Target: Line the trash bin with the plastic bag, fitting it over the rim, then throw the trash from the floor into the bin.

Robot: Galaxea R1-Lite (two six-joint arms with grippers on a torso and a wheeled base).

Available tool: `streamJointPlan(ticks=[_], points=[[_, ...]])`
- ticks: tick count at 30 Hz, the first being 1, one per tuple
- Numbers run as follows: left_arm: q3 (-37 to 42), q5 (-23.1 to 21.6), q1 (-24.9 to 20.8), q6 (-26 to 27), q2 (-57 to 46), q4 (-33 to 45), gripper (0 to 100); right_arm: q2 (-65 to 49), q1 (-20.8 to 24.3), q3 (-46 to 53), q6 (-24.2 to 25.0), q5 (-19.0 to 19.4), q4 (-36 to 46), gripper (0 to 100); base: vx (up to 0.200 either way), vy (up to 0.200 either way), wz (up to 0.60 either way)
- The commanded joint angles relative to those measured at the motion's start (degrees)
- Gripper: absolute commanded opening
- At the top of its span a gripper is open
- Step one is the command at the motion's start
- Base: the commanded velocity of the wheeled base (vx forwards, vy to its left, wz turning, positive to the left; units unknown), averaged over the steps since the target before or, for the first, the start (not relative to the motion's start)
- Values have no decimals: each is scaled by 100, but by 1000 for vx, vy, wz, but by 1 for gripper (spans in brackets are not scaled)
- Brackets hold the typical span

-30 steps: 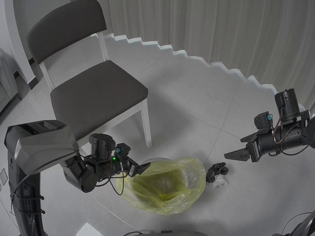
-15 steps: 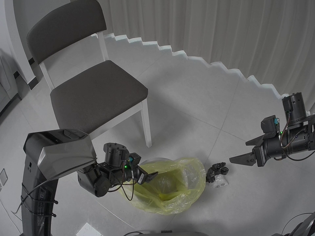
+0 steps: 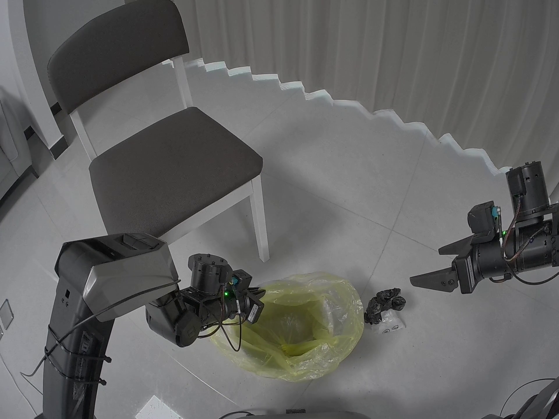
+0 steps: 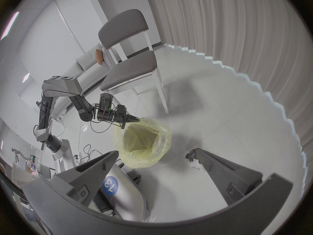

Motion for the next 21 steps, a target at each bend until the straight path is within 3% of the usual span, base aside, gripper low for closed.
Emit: streamJointPlan(ticks=[1, 8, 21], points=[[-121, 3, 18, -56, -30, -22, 0, -69, -7, -29, -3, 3, 2, 100, 0, 0, 0], [-482, 144, 185, -451, -329, 4, 0, -25, -60, -64, 5, 3, 2, 100, 0, 0, 0], [-596, 144, 325, -486, -356, 57, 0, 19, -95, -29, -3, 3, -7, 100, 0, 0, 0]])
